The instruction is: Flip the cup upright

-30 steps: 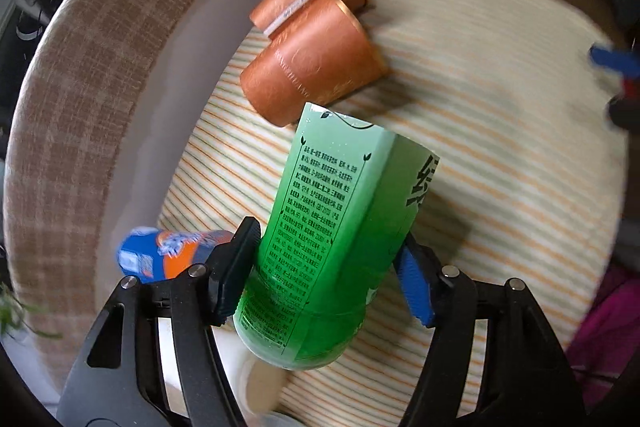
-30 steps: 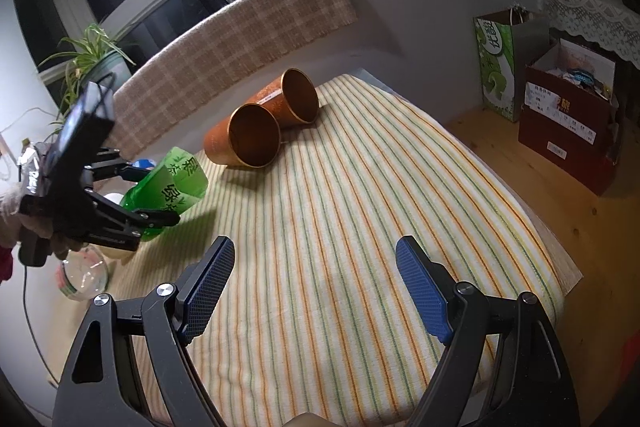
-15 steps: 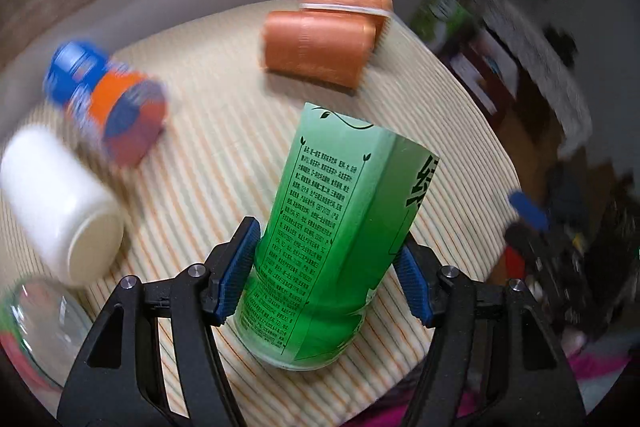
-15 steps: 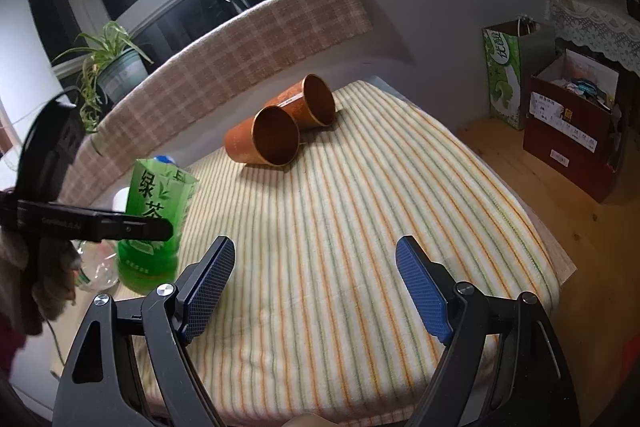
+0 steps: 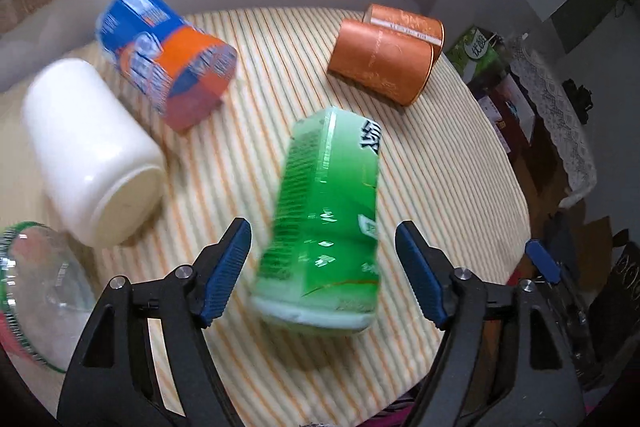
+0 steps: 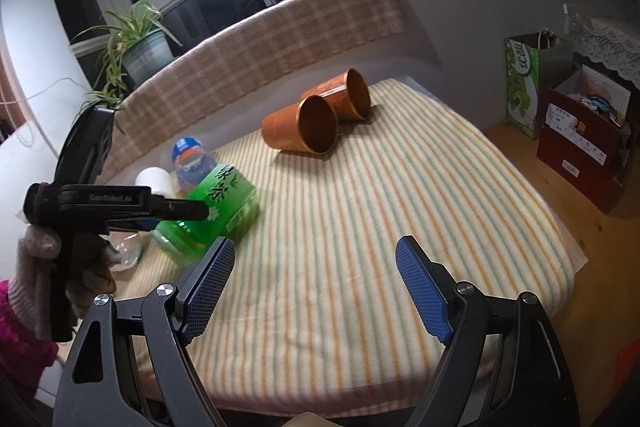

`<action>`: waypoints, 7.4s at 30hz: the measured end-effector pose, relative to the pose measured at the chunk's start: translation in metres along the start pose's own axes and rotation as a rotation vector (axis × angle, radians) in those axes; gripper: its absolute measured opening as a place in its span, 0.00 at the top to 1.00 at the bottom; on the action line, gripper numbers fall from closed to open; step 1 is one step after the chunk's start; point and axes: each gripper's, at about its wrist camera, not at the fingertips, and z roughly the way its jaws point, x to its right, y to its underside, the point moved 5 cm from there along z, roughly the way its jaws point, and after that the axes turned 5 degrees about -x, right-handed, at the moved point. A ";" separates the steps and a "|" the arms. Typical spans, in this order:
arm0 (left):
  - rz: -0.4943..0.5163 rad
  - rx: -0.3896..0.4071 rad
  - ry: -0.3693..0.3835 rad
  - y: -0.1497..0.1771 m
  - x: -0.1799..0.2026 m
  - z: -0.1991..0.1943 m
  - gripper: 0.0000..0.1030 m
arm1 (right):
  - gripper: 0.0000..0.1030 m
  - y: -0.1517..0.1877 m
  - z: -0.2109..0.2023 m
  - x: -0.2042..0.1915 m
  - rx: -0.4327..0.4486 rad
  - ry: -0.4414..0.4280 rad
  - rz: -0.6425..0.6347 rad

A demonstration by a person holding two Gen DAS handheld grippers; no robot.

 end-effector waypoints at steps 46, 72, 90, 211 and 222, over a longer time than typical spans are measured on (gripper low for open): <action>-0.186 0.324 -0.232 0.164 -0.066 -0.105 0.25 | 0.38 -0.039 0.162 -0.069 -0.468 -0.297 0.294; -0.201 0.373 -0.233 0.158 -0.068 -0.114 0.25 | 0.44 -0.060 0.091 -0.124 -0.119 -0.102 -0.324; -0.199 0.378 -0.231 0.158 -0.068 -0.116 0.25 | 0.43 -0.027 0.092 -0.156 -0.048 0.004 -0.567; -0.088 0.845 -0.477 0.118 -0.031 -0.184 0.00 | 0.01 -0.028 -0.030 -0.110 0.284 0.057 -0.269; -0.090 0.846 -0.477 0.118 -0.030 -0.183 0.00 | 0.01 -0.028 -0.030 -0.108 0.279 0.061 -0.265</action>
